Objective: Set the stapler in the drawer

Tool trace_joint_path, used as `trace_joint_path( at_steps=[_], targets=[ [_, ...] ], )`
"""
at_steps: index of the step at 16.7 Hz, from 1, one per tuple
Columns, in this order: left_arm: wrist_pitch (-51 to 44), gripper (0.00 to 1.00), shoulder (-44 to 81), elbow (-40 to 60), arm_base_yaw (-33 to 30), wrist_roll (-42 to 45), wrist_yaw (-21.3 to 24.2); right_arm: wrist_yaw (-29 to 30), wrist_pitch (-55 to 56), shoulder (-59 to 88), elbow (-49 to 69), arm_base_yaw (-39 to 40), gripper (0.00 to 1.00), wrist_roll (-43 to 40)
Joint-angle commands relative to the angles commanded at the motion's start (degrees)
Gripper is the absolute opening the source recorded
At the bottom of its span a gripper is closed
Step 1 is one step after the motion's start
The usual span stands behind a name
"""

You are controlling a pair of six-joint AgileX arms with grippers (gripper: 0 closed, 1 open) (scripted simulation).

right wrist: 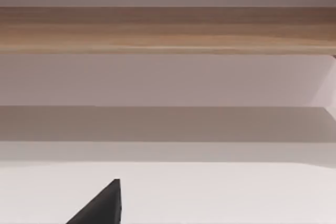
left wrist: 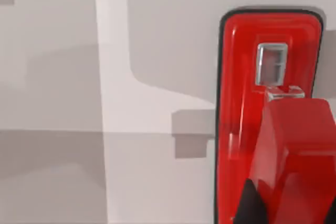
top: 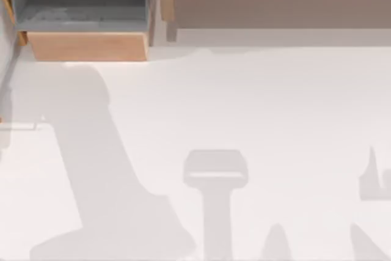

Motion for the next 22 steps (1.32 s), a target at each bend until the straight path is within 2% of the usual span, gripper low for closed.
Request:
trace_joint_path(
  at_steps=[16, 22],
  targets=[
    [2.65, 0.00, -0.51, -3.50, 0.02, 0.36, 0.09, 0.00, 0.00, 0.00, 0.00, 0.00, 1.00, 0.00],
    [2.65, 0.45, -0.51, -3.50, 0.02, 0.36, 0.09, 0.00, 0.00, 0.00, 0.00, 0.00, 1.00, 0.00]
  ],
)
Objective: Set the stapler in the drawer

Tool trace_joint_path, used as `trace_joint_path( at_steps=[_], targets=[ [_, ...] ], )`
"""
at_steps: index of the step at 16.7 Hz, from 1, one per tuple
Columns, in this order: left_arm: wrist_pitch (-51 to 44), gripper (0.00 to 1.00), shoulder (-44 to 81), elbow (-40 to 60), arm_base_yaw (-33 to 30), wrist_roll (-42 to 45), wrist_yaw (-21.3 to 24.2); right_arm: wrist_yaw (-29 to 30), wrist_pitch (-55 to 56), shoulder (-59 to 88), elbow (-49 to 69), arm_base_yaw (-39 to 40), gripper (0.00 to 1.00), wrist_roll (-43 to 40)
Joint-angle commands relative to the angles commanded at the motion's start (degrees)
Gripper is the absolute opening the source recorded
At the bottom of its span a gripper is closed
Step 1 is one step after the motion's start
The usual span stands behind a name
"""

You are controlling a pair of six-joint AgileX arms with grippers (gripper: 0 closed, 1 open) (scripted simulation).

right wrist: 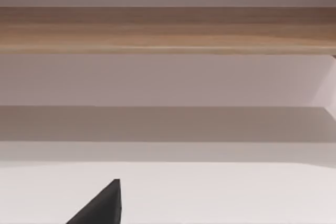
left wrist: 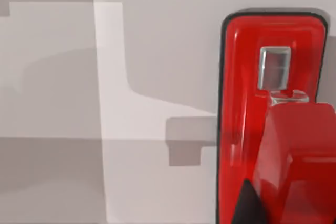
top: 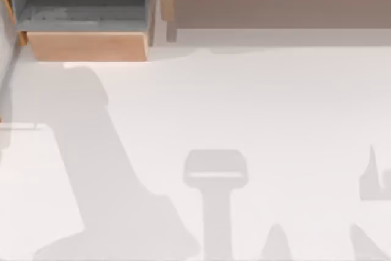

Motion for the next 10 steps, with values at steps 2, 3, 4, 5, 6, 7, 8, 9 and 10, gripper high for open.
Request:
trace_joint_path(
  at_steps=[2, 3, 4, 5, 6, 7, 8, 9, 10],
  targets=[
    [0.00, 0.60, 0.00, 0.00, 0.00, 0.00, 0.00, 0.00, 0.00, 0.00, 0.00, 0.00, 1.00, 0.00],
    [0.00, 0.68, 0.00, 0.00, 0.00, 0.00, 0.00, 0.00, 0.00, 0.00, 0.00, 0.00, 1.00, 0.00],
    [0.00, 0.75, 0.00, 0.00, 0.00, 0.00, 0.00, 0.00, 0.00, 0.00, 0.00, 0.00, 1.00, 0.00],
    [0.00, 0.83, 0.00, 0.00, 0.00, 0.00, 0.00, 0.00, 0.00, 0.00, 0.00, 0.00, 1.00, 0.00],
    [0.00, 0.90, 0.00, 0.00, 0.00, 0.00, 0.00, 0.00, 0.00, 0.00, 0.00, 0.00, 1.00, 0.00],
    [0.00, 0.98, 0.00, 0.00, 0.00, 0.00, 0.00, 0.00, 0.00, 0.00, 0.00, 0.00, 1.00, 0.00],
    [0.00, 1.00, 0.00, 0.00, 0.00, 0.00, 0.00, 0.00, 0.00, 0.00, 0.00, 0.00, 1.00, 0.00],
    [0.00, 1.00, 0.00, 0.00, 0.00, 0.00, 0.00, 0.00, 0.00, 0.00, 0.00, 0.00, 1.00, 0.00],
    [0.00, 1.00, 0.00, 0.00, 0.00, 0.00, 0.00, 0.00, 0.00, 0.00, 0.00, 0.00, 1.00, 0.00]
  ],
)
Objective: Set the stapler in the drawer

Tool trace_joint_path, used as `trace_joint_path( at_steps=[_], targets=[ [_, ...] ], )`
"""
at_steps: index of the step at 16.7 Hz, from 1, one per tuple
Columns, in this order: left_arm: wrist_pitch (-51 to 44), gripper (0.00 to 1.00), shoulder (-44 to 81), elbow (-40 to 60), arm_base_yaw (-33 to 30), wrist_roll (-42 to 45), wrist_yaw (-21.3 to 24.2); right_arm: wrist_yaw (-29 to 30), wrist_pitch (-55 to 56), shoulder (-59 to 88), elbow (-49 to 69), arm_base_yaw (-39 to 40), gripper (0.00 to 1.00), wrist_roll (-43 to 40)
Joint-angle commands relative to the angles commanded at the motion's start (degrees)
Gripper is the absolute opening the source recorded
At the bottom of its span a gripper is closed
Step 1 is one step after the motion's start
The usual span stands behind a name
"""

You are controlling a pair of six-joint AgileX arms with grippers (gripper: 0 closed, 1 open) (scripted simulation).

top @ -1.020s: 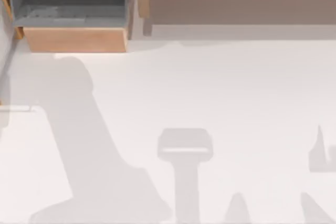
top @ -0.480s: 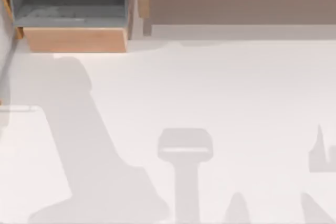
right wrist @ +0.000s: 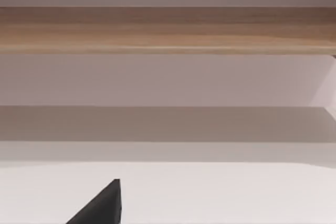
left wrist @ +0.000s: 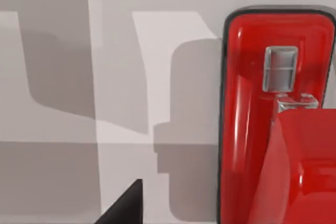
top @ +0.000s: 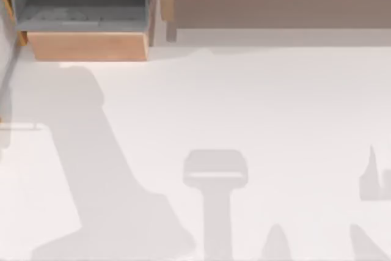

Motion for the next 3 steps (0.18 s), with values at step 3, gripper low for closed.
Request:
trace_joint_path(
  at_steps=[3],
  targets=[
    [0.00, 1.00, 0.00, 0.00, 0.00, 0.00, 0.00, 0.00, 0.00, 0.00, 0.00, 0.00, 1.00, 0.00]
  ],
)
